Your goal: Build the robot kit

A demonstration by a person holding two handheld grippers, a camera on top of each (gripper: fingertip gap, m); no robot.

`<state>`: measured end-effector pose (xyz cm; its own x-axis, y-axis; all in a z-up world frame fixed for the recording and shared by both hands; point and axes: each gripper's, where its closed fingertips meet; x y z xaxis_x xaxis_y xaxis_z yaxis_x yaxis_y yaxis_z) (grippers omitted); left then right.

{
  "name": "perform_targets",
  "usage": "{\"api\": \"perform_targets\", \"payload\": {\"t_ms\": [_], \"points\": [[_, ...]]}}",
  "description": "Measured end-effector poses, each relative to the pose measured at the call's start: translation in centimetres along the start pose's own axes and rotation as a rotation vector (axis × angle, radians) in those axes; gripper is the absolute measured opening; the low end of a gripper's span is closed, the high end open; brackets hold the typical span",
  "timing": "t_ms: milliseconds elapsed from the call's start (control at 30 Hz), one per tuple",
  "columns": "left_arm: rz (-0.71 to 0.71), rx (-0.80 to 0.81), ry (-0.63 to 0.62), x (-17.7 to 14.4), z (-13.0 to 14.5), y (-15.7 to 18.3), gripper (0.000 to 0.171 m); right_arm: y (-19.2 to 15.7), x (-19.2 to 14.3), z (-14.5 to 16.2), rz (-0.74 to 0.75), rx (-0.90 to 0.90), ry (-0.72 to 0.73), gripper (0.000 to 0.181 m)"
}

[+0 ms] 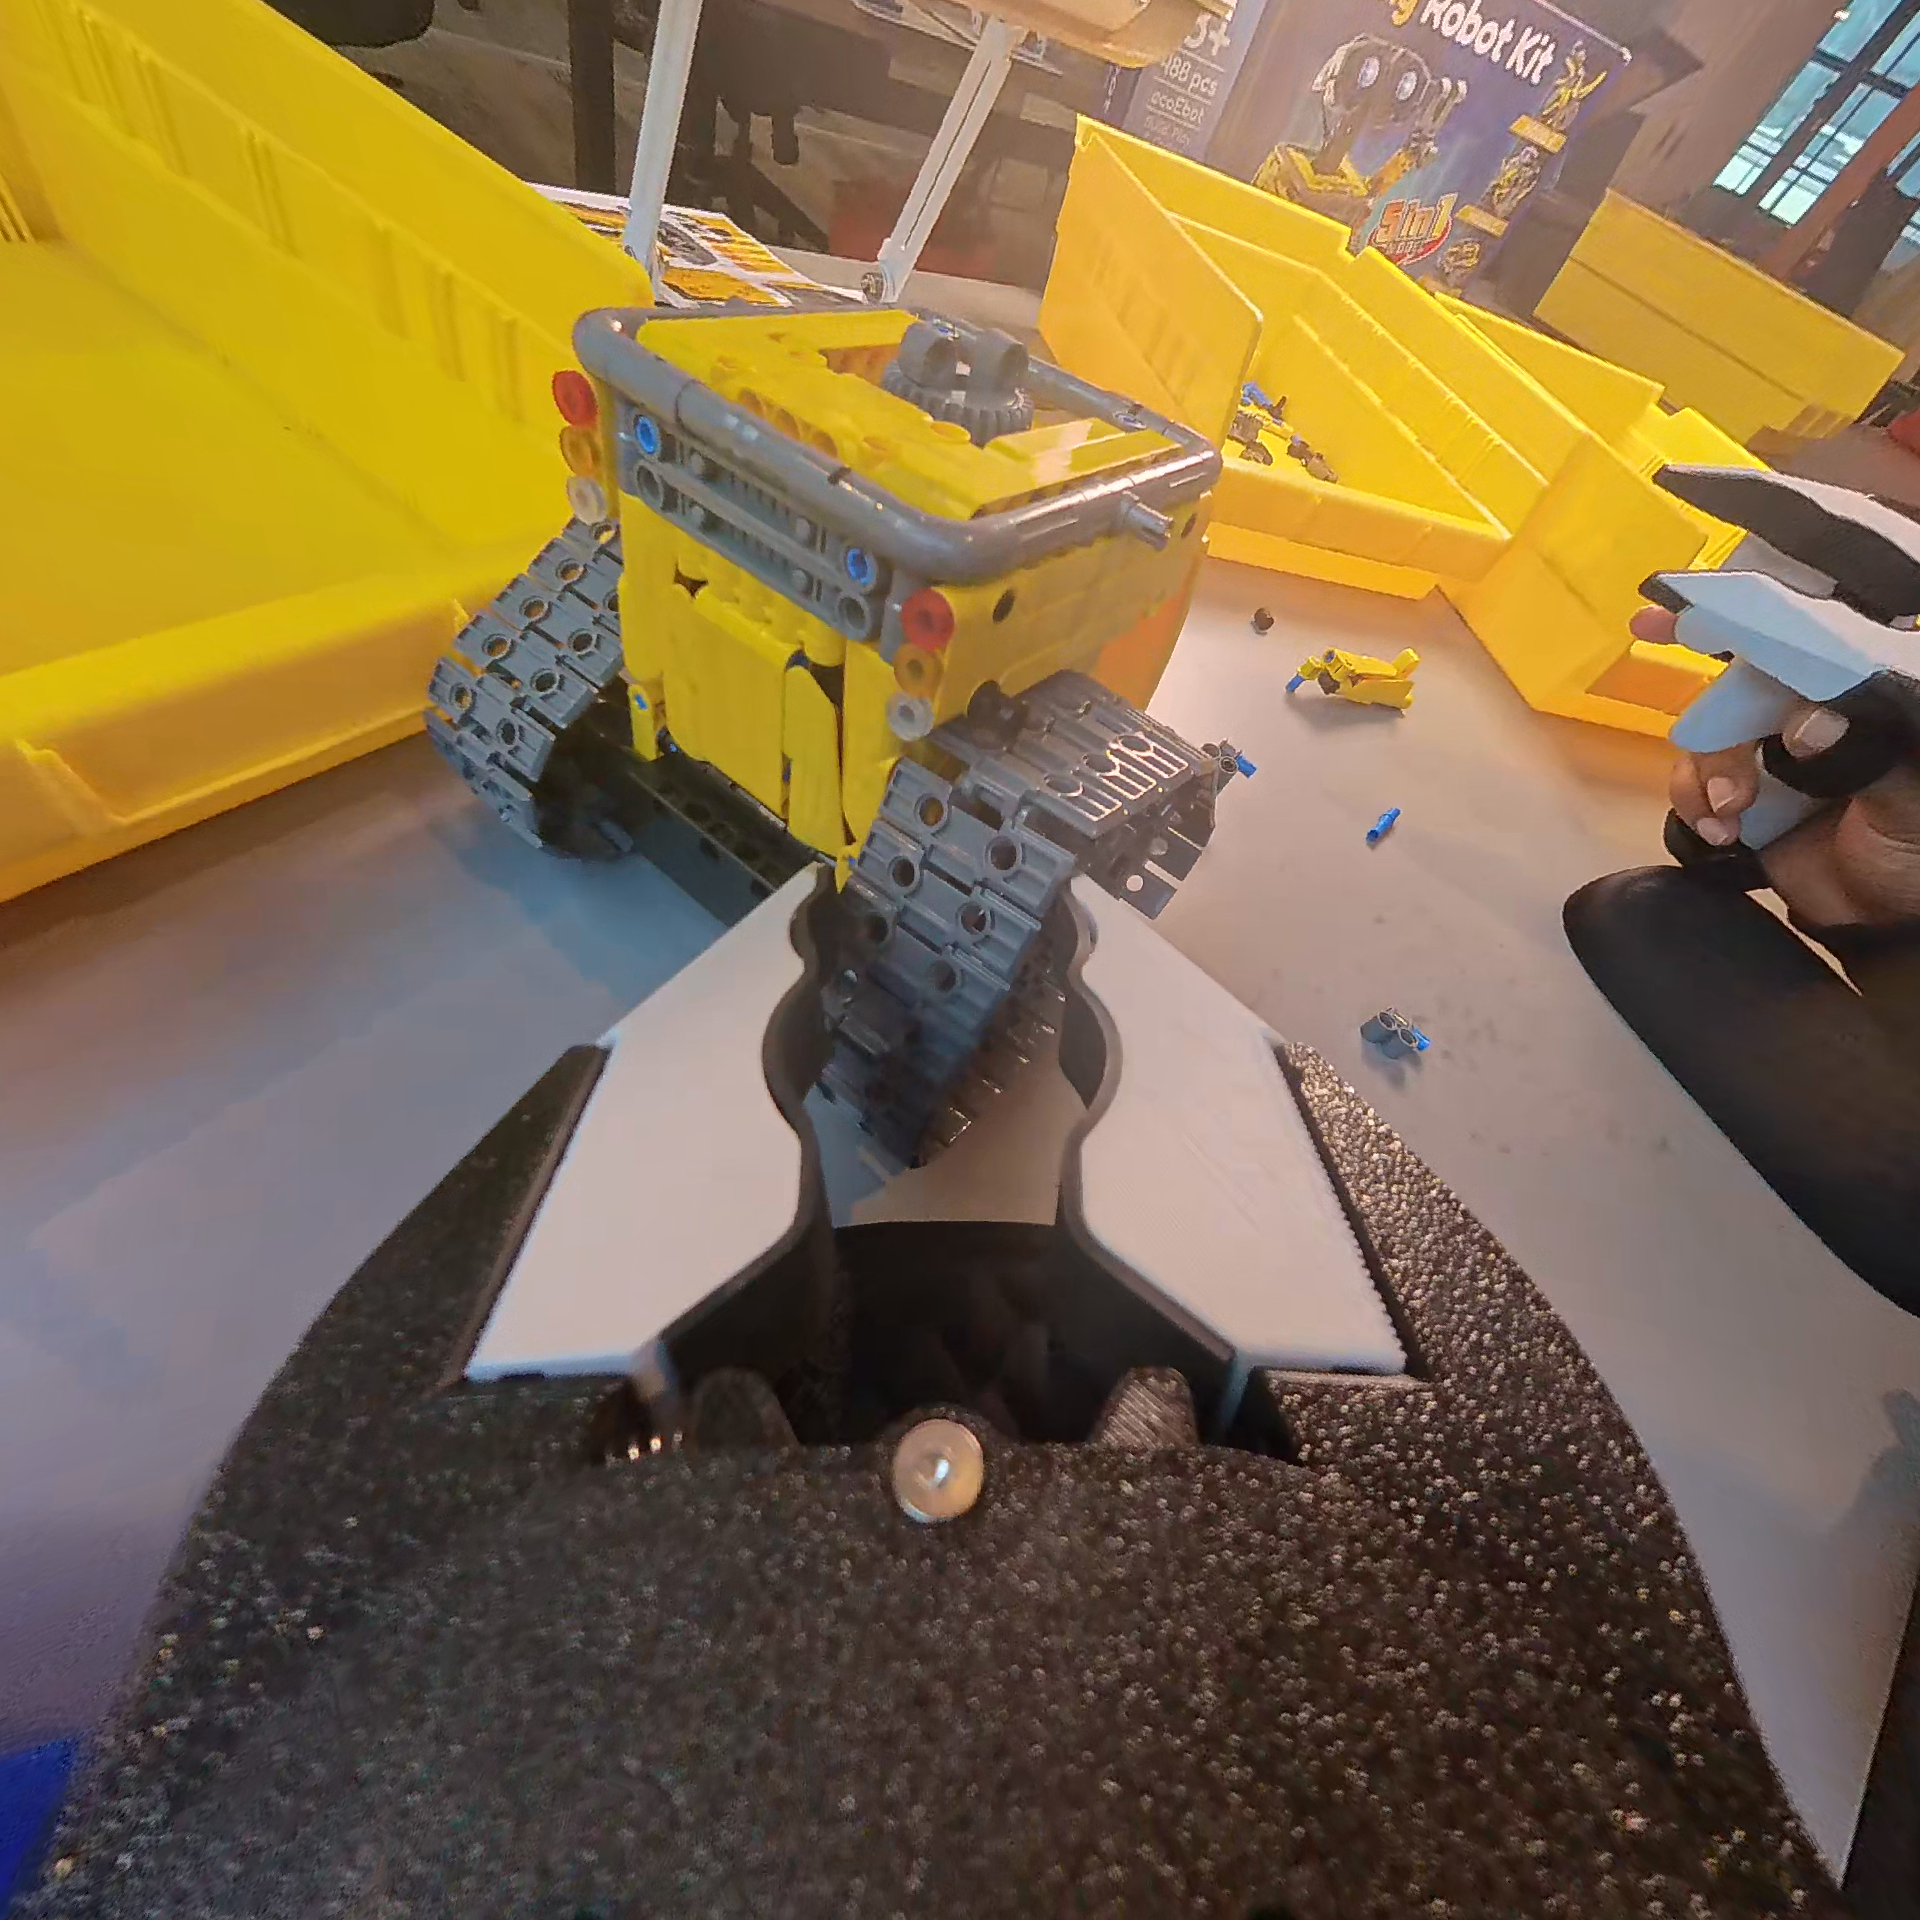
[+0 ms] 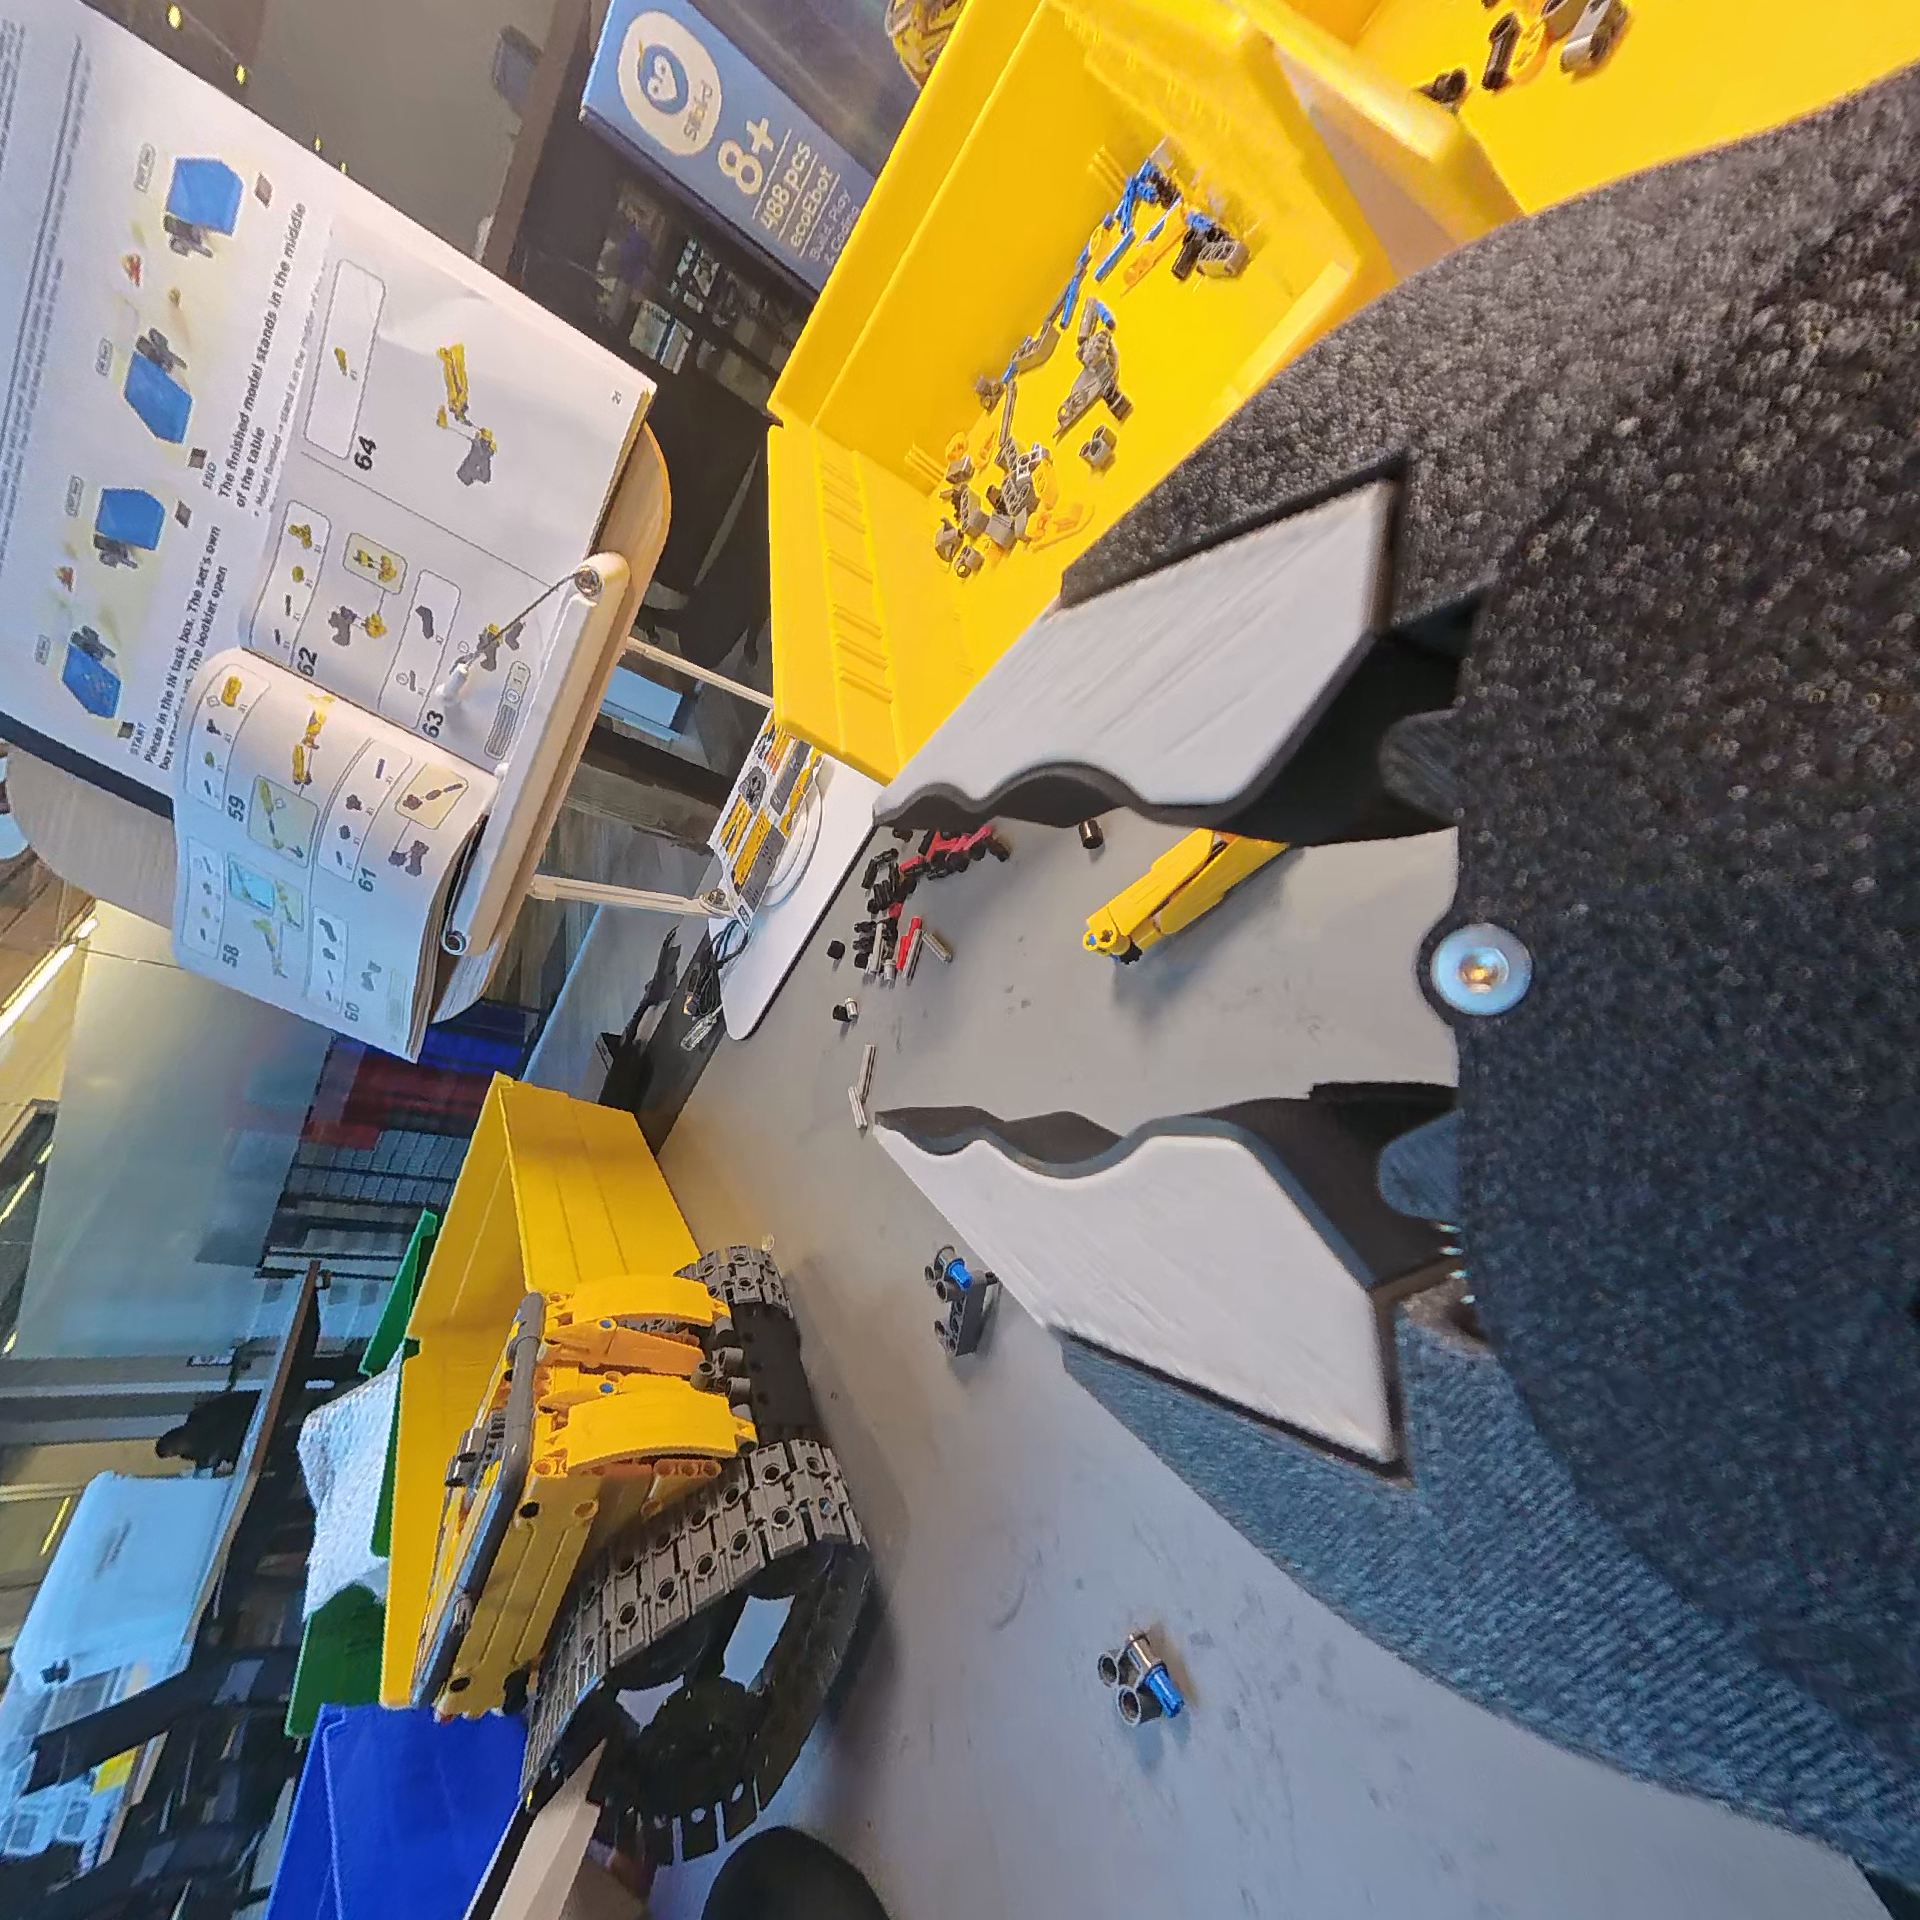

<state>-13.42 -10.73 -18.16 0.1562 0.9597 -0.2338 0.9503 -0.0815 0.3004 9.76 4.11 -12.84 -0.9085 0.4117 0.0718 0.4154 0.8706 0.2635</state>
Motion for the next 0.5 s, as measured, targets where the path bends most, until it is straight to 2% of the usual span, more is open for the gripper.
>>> {"api": "perform_targets", "payload": {"t_ms": [167,233,333,500], "points": [[-0.008,0.01,0.001,0.0,0.0,0.0,0.042,-0.1,-0.1,-0.1,0.002,-0.012,0.004,0.053],[-0.013,0.009,0.01,-0.1,-0.1,-0.1,0.058,-0.1,-0.1,-0.1,0.003,-0.015,0.004,0.053],[-0.004,0.04,0.032,-0.2,-0.4,0.4,0.07,-0.1,0.0,-0.1,0.004,-0.019,0.001,0.053],[0.009,0.036,0.133,-1.3,-1.8,0.6,0.07,-0.1,0.0,0.1,0.006,-0.022,-0.005,0.053]]}}
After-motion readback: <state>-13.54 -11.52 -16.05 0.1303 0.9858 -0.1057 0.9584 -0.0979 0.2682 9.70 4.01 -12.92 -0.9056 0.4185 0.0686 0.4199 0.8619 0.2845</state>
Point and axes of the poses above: each gripper's, where its closed fingertips meet, x out along the fingers, z out of its underside, y = z × x across the jaws, and after that the axes turned 7 degrees about y, right-handed
